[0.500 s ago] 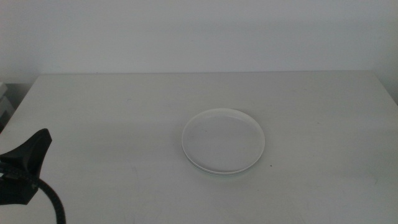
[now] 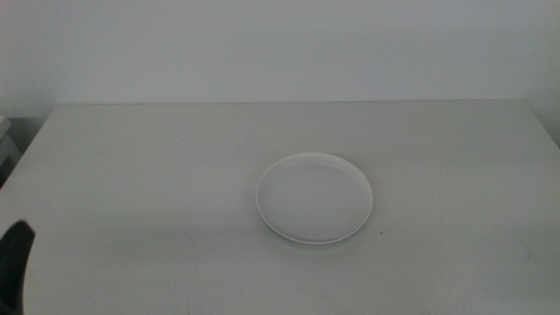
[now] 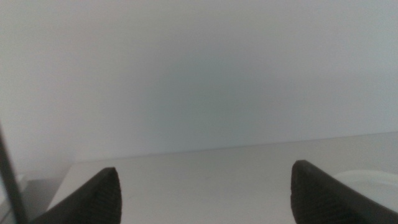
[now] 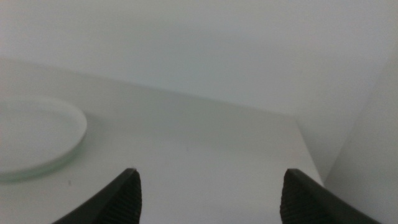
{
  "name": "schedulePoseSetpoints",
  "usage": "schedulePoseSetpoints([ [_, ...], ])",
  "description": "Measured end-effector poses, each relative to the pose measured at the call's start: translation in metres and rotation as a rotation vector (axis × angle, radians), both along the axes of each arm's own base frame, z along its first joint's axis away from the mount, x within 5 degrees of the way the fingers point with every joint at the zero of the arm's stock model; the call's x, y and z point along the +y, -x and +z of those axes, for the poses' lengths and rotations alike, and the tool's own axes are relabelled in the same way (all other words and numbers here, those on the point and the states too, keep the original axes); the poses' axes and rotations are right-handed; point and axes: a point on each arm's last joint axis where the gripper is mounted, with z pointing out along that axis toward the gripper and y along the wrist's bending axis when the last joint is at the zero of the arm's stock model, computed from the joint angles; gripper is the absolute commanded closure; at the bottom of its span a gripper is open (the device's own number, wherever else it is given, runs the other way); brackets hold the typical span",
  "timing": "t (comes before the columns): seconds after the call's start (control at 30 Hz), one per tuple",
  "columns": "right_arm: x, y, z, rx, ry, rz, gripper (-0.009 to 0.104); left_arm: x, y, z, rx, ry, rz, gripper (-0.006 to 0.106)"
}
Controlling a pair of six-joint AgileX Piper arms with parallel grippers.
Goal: Stack the three bowls on top of each other.
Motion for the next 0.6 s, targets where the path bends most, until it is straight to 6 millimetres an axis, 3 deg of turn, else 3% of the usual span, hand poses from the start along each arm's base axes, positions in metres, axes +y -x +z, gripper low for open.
schedulePoseSetpoints([
  [0.23, -0.001, -0.004, -0.042, 0.108, 0.023, -0.004, 0.039, 0.002, 0.007, -0.042, 0.031, -0.003, 0.024, -0.004],
  [0.6, -0.001, -0.004, -0.052, 0.138, 0.027, -0.004, 0.039, 0.002, 0.007, -0.050, 0.087, -0.009, 0.025, -0.004],
])
